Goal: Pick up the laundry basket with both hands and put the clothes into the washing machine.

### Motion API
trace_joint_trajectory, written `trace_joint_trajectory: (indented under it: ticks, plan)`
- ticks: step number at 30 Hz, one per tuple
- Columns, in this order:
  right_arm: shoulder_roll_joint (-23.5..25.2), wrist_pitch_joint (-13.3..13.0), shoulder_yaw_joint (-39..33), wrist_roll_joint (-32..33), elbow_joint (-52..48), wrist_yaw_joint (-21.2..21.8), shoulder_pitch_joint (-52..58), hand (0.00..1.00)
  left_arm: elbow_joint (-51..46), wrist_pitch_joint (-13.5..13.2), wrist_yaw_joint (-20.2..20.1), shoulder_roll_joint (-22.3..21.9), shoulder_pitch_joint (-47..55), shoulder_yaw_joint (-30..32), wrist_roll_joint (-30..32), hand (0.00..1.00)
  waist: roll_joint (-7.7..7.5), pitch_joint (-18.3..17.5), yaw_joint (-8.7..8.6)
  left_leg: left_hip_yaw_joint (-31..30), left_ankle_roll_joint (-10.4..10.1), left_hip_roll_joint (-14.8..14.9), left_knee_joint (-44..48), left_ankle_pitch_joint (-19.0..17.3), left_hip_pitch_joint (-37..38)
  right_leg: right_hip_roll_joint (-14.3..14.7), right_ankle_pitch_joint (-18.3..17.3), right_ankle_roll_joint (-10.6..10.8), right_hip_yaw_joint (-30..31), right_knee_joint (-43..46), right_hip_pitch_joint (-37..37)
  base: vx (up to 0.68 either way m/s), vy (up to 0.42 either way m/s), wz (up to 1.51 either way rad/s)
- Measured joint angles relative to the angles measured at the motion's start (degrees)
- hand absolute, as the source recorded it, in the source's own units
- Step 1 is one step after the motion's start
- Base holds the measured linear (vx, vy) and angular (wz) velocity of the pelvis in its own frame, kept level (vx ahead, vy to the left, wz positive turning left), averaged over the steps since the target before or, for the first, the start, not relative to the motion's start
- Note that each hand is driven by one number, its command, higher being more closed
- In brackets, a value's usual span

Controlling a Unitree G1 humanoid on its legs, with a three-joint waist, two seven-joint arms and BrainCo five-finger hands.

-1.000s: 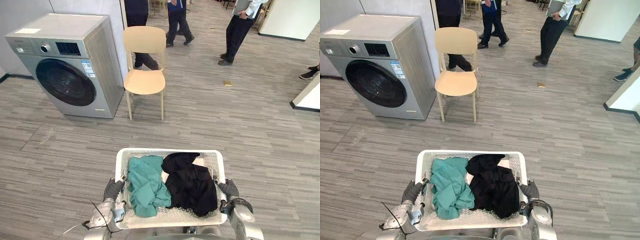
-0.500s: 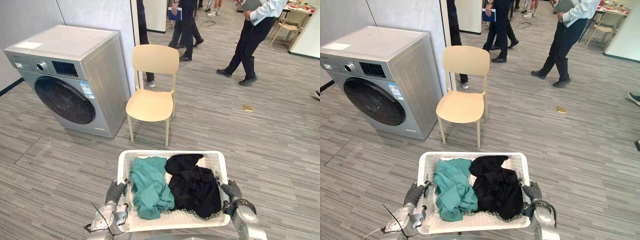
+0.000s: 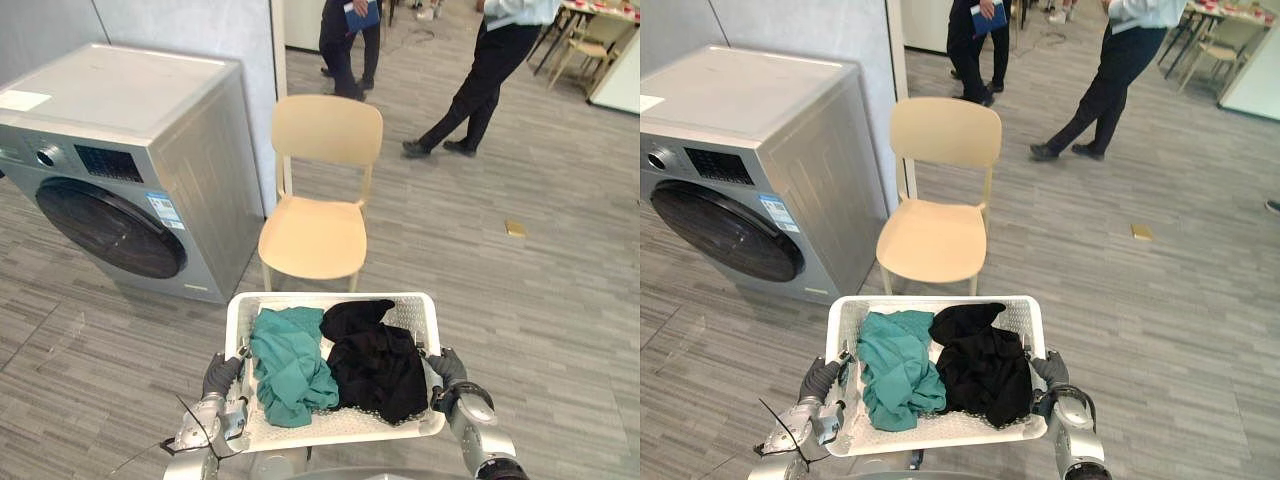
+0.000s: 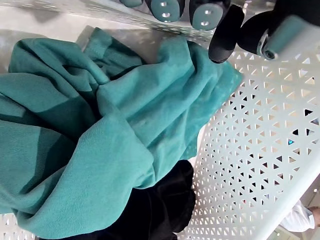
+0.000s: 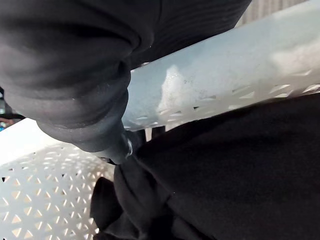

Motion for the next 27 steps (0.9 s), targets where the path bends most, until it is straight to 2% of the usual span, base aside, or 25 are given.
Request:
trace_joint_trajectory:
  ticks: [1, 2, 4, 6, 8, 9, 10, 11, 12, 13, 14, 15, 16, 17, 18, 21, 22, 23, 24, 25, 26, 27]
  plan:
    - [0.63, -0.02, 0.14, 0.0, -0.09, 0.0, 0.48, 1.0, -0.01, 0.02, 0.04, 0.6, 0.35, 0.0, 0.02, 1.0, -0.21, 0.14, -0.17, 0.11, 0.68, -0.09, -1.94, -0.55, 3.28, 0.66, -3.97, -2.61, -0.91, 4.78, -4.02, 0.29, 0.16, 0.07]
    - [1.12, -0.07, 0.46, 0.01, -0.73, -0.09, 1.27, 1.0, -0.04, 0.01, 0.03, 1.19, 0.42, -0.03, 0.04, 1.0, -0.23, 0.2, -0.39, 0.14, 0.88, -0.04, -4.13, -0.69, 5.74, 1.71, -6.87, -3.07, -2.49, 4.19, -7.7, 0.32, 0.154, 0.09]
    - [1.13, 0.13, 0.93, 0.02, -2.88, -0.19, 1.99, 1.0, -0.31, 0.01, 0.04, 1.31, 0.43, 0.12, 0.02, 1.0, -0.61, 0.78, -0.75, 0.7, 1.36, -0.06, -6.16, -1.03, 8.45, 2.76, -8.72, -3.07, -6.26, -2.49, -12.16, 0.26, 0.074, 0.05]
    - [1.11, 0.26, 1.0, 0.03, -4.52, -0.28, 2.45, 1.0, -1.2, 0.0, 0.01, 1.2, 0.54, 0.2, 0.02, 1.0, -0.95, 0.92, -0.19, 2.03, 1.42, 0.03, -7.09, -2.54, 10.34, 4.34, -7.28, -2.51, -10.92, -22.52, -12.77, 0.24, 0.016, -0.19]
    - [0.91, 0.25, 1.37, 0.13, -4.93, -0.5, 2.12, 1.0, -1.94, -0.06, 0.01, 1.24, 0.54, 0.4, 0.02, 1.0, -1.77, 0.57, -0.16, 2.71, 1.43, -0.77, -6.93, -4.37, 11.46, 5.21, -3.29, -1.58, -9.43, -34.84, -13.25, 0.23, -0.028, -0.13]
    - [0.91, 0.25, 1.48, 0.21, -4.93, -0.71, 2.17, 1.0, -1.97, -0.05, 0.01, 1.22, 0.58, 0.28, 0.02, 1.0, -2.01, 0.47, -0.37, 2.52, 1.53, -1.17, -6.54, -5.38, 12.22, 5.05, -1.92, -1.68, -8.1, -36.26, -13.02, 0.39, -0.121, 0.18]
    - [0.87, 0.27, 1.45, 0.41, -4.93, -0.72, 2.36, 1.0, -1.97, -0.04, -0.06, 1.2, 0.62, 0.01, 0.03, 1.0, -2.08, 0.05, -0.75, 1.2, 0.99, -1.04, -4.82, -7.62, 12.73, 5.7, 1.21, -2.31, -7.12, -37.52, -11.58, 0.44, -0.181, 0.44]
    - [0.87, 0.26, 1.42, 0.43, -5.2, -0.82, 2.42, 1.0, -2.02, -0.05, -0.06, 1.16, 0.52, -0.15, 0.03, 1.0, -1.8, -0.45, -1.06, -0.69, 0.01, -0.23, -2.9, -9.82, 12.35, 7.11, 4.01, -4.71, -7.3, -38.29, -10.59, 0.45, -0.208, 0.5]
    - [0.83, 0.3, 1.44, 0.43, -5.7, -0.88, 2.69, 1.0, -2.03, -0.04, -0.06, 1.04, 0.56, -0.13, 0.03, 1.0, -1.02, -0.68, -1.48, -1.45, -0.49, 0.44, -2.09, -10.96, 11.9, 7.72, 4.64, -5.56, -8.13, -38.08, -10.57, 0.4, -0.213, 0.53]
    - [0.59, 0.95, 1.61, 0.42, -7.71, -0.93, 3.64, 1.0, -2.39, -0.05, -0.08, 0.28, 1.09, 0.21, 0.05, 1.0, -0.34, -1.16, -1.4, -2.56, -1.81, 2.6, -0.33, -12.72, 12.62, 9.18, 3.99, -6.0, -10.69, -38.39, -8.82, 0.45, -0.182, 0.52]
    - [0.15, 1.22, 2.14, 0.4, -9.95, -1.05, 4.57, 1.0, -3.6, -0.12, -0.15, -0.29, 1.97, 0.42, 0.06, 1.0, 1.11, -1.15, -1.42, -3.66, -3.06, 3.99, 5.95, -13.42, 10.63, 10.56, 2.93, -6.05, -12.39, -38.69, -7.55, 0.53, -0.19, 0.56]
    - [-0.71, 1.22, 2.12, 0.4, -12.27, -1.17, 5.44, 1.0, -5.23, -0.18, -0.21, -1.49, 2.61, 0.42, 0.21, 1.0, 2.74, -0.67, -1.4, -4.65, -3.81, 5.51, 18.82, -12.03, 5.29, 12.54, 1.96, -7.35, -13.54, -38.88, -5.78, 0.43, -0.115, 0.35]
    - [-1.37, 1.28, 2.43, 0.4, -12.81, -1.16, 5.46, 1.0, -5.54, -0.24, -0.21, -1.91, 3.14, 0.52, 0.2, 1.0, 3.4, -0.69, -1.09, -4.99, -4.64, 6.3, 24.54, -10.12, 3.09, 13.14, 1.96, -7.6, -13.7, -39.15, -4.78, 0.39, -0.073, -0.02]
    - [-2.17, 1.41, 2.96, 0.4, -13.09, -1.18, 5.26, 1.0, -5.5, -0.27, -0.26, -2.46, 3.59, 0.44, 0.14, 1.0, 3.88, -1.02, 0.13, -5.27, -5.56, 7.22, 31.44, -9.63, -0.54, 13.54, 1.47, -8.16, -13.37, -39.45, -3.18, 0.41, -0.028, -0.21]
    - [-2.35, 1.43, 3.13, 0.4, -13.02, -1.25, 4.36, 1.0, -5.47, -0.72, -0.22, -2.66, 3.27, 0.46, 0.11, 1.0, 3.29, -0.88, 0.27, -5.03, -5.34, 7.7, 31.86, -9.75, -2.73, 13.01, 1.46, -8.2, -12.88, -40.61, -1.66, 0.4, -0.012, -0.24]
    - [-2.89, 1.44, 3.12, 0.43, -11.02, -1.32, 0.21, 1.0, -5.37, -1.56, 0.02, -2.2, 1.84, 0.53, -0.57, 1.0, 1.65, -0.1, 1.04, -5.0, -5.41, 10.61, 22.46, -9.73, -4.88, 10.8, 1.5, -8.14, -10.92, -41.46, -0.94, 0.3, 0.04, -0.28]
    - [-3.27, 1.46, 3.21, 0.44, -10.53, -1.41, -1.22, 1.0, -5.12, -1.66, 0.18, -2.04, 0.98, 0.54, -1.03, 1.0, 1.39, 0.07, 1.35, -6.27, -5.86, 12.49, 15.34, -9.45, -4.71, 9.81, 1.51, -8.12, -10.22, -41.45, -0.66, 0.24, 0.161, -0.31]
    - [-3.76, 1.45, 3.35, 0.47, -10.06, -1.49, -2.81, 1.0, -5.05, -1.84, 0.27, -2.03, 0.42, 0.53, -1.14, 1.0, 1.28, 0.26, 1.3, -8.32, -7.46, 14.25, 7.06, -8.41, -4.5, 8.88, 1.44, -8.0, -9.83, -41.37, -0.36, 0.23, 0.199, -0.25]
    - [-3.89, 1.45, 3.45, 0.55, -9.48, -1.51, -3.83, 1.0, -5.05, -1.91, 0.35, -2.04, -0.02, 0.51, -1.43, 1.0, 1.29, 0.41, 1.25, -9.26, -8.2, 14.93, 3.47, -7.66, -4.39, 8.44, 1.41, -7.54, -9.62, -41.22, -0.23, 0.21, 0.287, -0.25]
    - [-4.46, 1.45, 3.75, 0.72, -8.55, -1.64, -5.65, 1.0, -5.07, -2.03, 0.89, -2.07, -0.36, 0.48, -1.95, 1.0, 1.43, 0.46, 1.38, -10.22, -9.95, 16.11, -2.06, -5.62, -3.4, 7.72, 0.75, -5.23, -8.61, -40.88, 0.1, 0.21, 0.366, -0.35]
    - [-5.28, 1.45, 4.55, 1.18, -8.57, -1.62, -6.51, 1.0, -5.12, -2.16, 1.42, -2.31, -0.45, 0.45, -2.7, 1.0, 2.24, 0.54, 1.45, -9.99, -9.99, 17.14, -3.43, -1.82, -2.79, 7.46, -0.75, -2.78, -7.37, -40.64, 0.76, 0.26, 0.516, -0.55]
    - [-6.67, 1.45, 4.95, 1.46, -8.62, -1.49, -7.31, 1.0, -5.13, -2.29, 1.49, -3.57, -0.15, 0.26, -3.3, 1.0, 5.26, 0.25, 1.54, -10.01, -10.71, 18.28, -3.66, 5.54, -1.98, 8.07, -2.9, 0.51, -6.17, -39.6, 1.4, 0.24, 0.609, -0.33]
